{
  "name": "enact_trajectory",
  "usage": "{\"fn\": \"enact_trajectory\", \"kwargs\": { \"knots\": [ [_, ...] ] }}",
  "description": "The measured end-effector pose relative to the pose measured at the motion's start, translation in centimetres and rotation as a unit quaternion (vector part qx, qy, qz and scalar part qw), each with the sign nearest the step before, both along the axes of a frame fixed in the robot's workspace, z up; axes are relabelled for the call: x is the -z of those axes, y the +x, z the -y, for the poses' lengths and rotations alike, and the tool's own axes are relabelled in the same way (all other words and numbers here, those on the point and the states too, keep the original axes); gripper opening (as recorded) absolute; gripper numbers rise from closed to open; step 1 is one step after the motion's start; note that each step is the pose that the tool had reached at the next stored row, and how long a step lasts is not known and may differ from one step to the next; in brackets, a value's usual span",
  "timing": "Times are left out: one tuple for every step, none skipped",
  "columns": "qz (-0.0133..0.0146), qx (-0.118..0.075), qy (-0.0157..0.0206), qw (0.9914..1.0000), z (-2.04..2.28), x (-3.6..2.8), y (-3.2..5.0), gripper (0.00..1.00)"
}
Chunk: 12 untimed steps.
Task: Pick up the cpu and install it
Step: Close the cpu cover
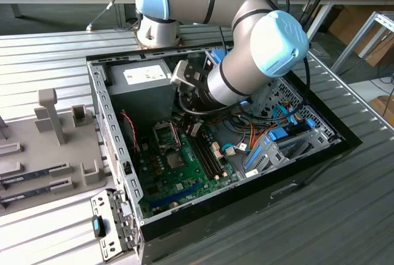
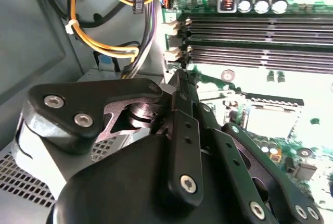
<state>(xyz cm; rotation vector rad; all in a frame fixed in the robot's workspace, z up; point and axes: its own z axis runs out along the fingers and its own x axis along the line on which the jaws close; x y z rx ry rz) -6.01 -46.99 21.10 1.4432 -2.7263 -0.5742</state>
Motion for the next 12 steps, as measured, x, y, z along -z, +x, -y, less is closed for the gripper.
{"fn": "enact_trajectory", "kwargs": {
  "knots": [
    [0.0, 0.0, -0.0043, 0.99999, -0.02, -0.13, 0.0, 0.11],
    [0.0, 0.0, -0.0069, 0.99998, -0.04, -0.19, 0.0, 0.11],
    [0.0, 0.0, -0.0082, 0.99997, -0.07, -0.23, 0.01, 0.11],
    [0.0, 0.0, -0.0088, 0.99996, -0.15, -0.23, 0.01, 0.11],
    [0.0, 0.0, -0.0092, 0.99996, -0.32, -0.23, 0.02, 0.11],
    [0.0, 0.0, -0.0095, 0.99996, -0.54, -0.23, 0.05, 0.11],
    [-0.0002, 0.0, -0.0097, 0.99995, -0.7, -0.24, 0.09, 0.11],
    [-0.0004, 0.0, -0.0108, 0.99994, -0.95, -0.23, 0.14, 0.11],
    [-0.0006, 0.0, -0.0144, 0.9999, -1.22, -0.23, 0.19, 0.11],
    [-0.001, 0.0, -0.021, 0.99978, -1.47, -0.23, 0.24, 0.11],
    [-0.001, 0.0, -0.0288, 0.99959, -1.66, -0.24, 0.26, 0.11],
    [-0.001, 0.0, -0.0388, 0.99925, -1.9, -0.23, 0.28, 0.11]
  ]
}}
